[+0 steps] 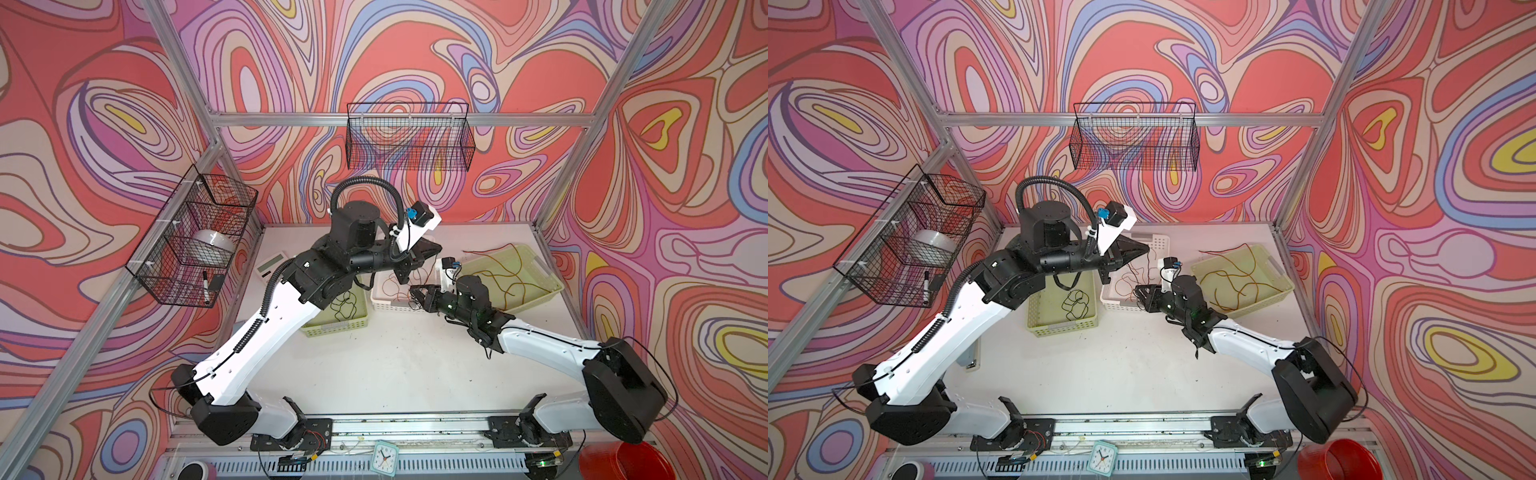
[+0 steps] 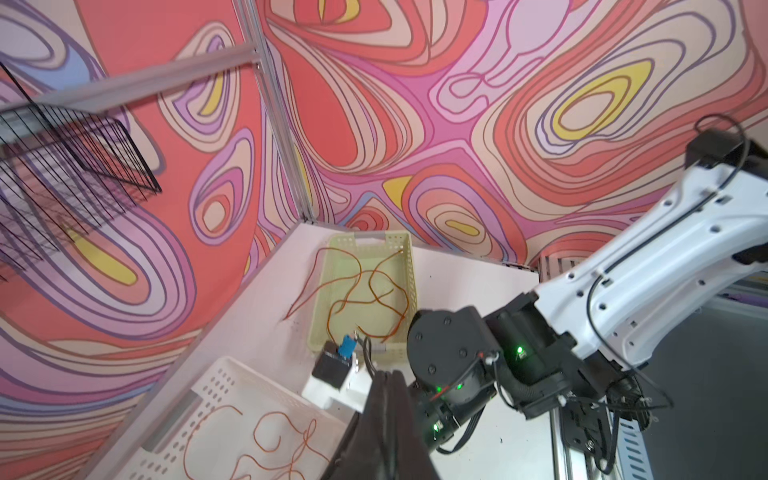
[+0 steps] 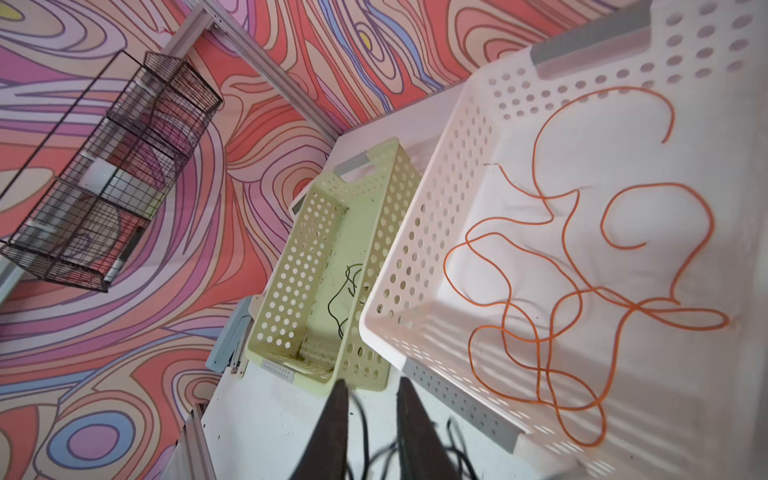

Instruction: Untangle the cables

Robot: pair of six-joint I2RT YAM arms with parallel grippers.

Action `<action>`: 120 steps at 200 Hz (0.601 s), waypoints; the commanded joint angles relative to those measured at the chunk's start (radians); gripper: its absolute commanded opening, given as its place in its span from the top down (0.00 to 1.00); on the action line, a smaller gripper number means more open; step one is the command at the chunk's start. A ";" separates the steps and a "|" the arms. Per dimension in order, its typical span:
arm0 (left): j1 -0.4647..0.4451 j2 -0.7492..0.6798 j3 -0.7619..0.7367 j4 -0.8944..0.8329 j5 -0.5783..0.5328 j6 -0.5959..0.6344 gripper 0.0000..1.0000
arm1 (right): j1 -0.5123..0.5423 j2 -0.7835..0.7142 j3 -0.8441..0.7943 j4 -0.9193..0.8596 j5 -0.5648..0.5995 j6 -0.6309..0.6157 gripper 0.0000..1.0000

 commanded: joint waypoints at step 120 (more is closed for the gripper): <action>0.099 0.009 0.340 -0.305 -0.432 0.211 1.00 | 0.050 -0.083 -0.067 -0.330 0.148 -0.183 0.76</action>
